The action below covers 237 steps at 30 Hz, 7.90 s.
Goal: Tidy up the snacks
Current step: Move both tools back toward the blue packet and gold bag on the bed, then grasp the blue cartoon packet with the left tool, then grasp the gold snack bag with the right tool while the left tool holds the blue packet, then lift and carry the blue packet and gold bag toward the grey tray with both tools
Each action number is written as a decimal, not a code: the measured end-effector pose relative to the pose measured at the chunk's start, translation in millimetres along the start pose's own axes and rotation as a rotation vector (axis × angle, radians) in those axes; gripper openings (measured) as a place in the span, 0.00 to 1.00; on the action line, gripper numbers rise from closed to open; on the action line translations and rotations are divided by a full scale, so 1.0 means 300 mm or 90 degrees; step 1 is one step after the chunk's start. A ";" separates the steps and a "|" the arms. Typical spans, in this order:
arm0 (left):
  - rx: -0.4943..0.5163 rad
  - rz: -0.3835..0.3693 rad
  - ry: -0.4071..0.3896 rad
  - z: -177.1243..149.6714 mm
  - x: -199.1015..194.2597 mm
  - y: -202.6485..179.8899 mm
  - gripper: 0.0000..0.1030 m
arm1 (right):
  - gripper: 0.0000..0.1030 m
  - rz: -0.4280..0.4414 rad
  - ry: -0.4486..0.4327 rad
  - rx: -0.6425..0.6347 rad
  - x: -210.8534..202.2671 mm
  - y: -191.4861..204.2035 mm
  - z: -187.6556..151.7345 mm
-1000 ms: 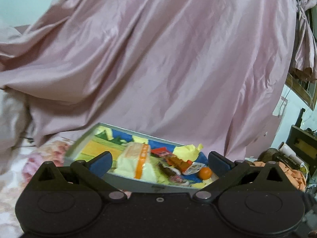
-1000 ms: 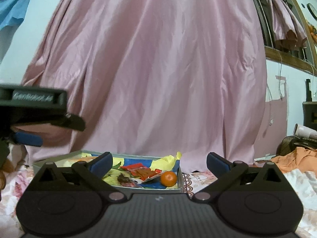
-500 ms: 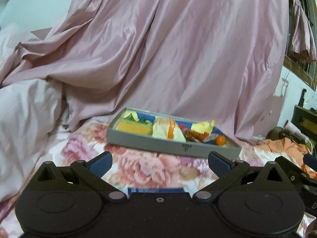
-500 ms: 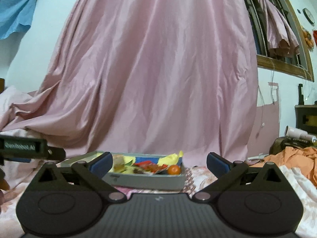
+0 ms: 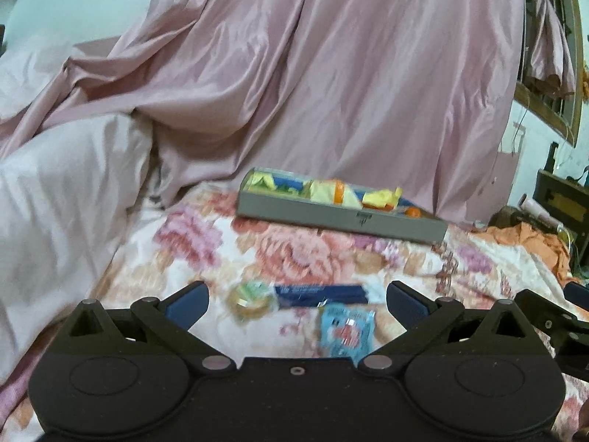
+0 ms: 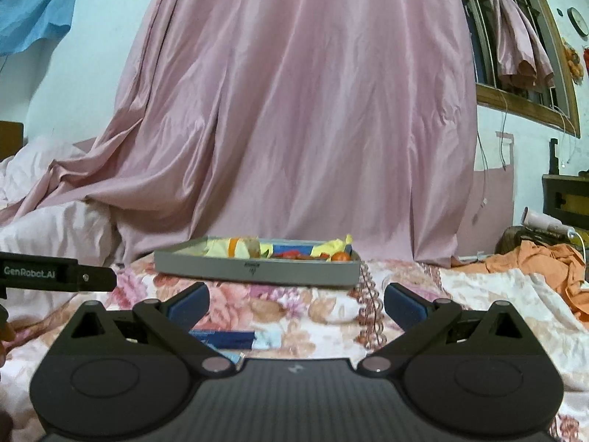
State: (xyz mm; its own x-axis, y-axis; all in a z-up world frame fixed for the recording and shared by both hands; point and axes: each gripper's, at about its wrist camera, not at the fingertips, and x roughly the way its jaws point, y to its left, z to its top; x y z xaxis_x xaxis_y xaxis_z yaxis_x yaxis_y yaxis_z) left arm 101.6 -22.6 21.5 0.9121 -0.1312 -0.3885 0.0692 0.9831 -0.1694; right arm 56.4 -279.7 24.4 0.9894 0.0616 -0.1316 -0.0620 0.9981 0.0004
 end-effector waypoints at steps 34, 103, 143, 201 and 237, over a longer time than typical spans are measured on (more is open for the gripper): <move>0.035 0.019 0.170 -0.114 0.132 0.056 0.99 | 1.00 0.031 0.302 -0.051 0.118 0.130 -0.168; 0.014 -0.123 0.239 -0.172 0.418 -0.007 0.60 | 0.95 0.120 0.436 0.002 0.450 0.012 -0.241; 0.066 -0.118 0.203 -0.214 0.367 -0.001 0.42 | 0.94 0.132 0.409 -0.075 0.424 0.064 -0.256; 0.149 -0.121 0.210 -0.229 0.350 -0.051 0.58 | 0.77 0.154 0.385 -0.101 0.405 0.075 -0.234; 0.124 -0.092 0.151 -0.198 0.324 -0.031 0.58 | 0.73 0.078 0.228 -0.432 0.293 0.215 -0.260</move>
State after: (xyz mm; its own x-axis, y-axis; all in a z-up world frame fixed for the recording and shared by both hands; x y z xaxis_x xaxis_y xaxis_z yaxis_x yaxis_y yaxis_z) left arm 165.4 -52.0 -68.5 0.7691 -0.2740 -0.5775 0.2877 0.9552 -0.0701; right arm 129.2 -210.5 -64.6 0.8742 0.0499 -0.4829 -0.3501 0.7540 -0.5558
